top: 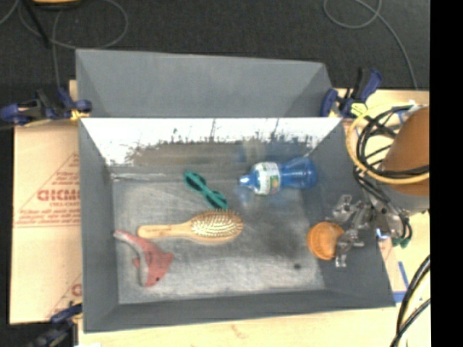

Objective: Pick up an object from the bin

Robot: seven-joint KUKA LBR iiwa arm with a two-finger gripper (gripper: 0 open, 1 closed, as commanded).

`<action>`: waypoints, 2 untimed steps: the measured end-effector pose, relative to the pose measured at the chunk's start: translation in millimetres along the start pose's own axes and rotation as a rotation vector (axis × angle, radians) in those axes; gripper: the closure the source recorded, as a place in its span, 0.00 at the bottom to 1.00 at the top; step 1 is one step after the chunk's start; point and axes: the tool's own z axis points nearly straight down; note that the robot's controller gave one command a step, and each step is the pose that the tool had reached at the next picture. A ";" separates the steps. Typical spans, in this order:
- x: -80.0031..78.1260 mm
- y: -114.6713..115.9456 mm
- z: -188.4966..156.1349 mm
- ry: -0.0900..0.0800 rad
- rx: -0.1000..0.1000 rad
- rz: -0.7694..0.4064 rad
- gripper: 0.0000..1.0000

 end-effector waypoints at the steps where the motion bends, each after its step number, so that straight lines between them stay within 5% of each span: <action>1: -13.3 12.1 43.1 -0.009 0.001 0.023 1.00; 2: 10.6 -6.4 -87.2 -0.004 0.003 -0.086 1.00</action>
Offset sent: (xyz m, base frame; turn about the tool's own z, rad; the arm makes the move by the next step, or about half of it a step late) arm -0.0126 -0.0042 0.0850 -0.0876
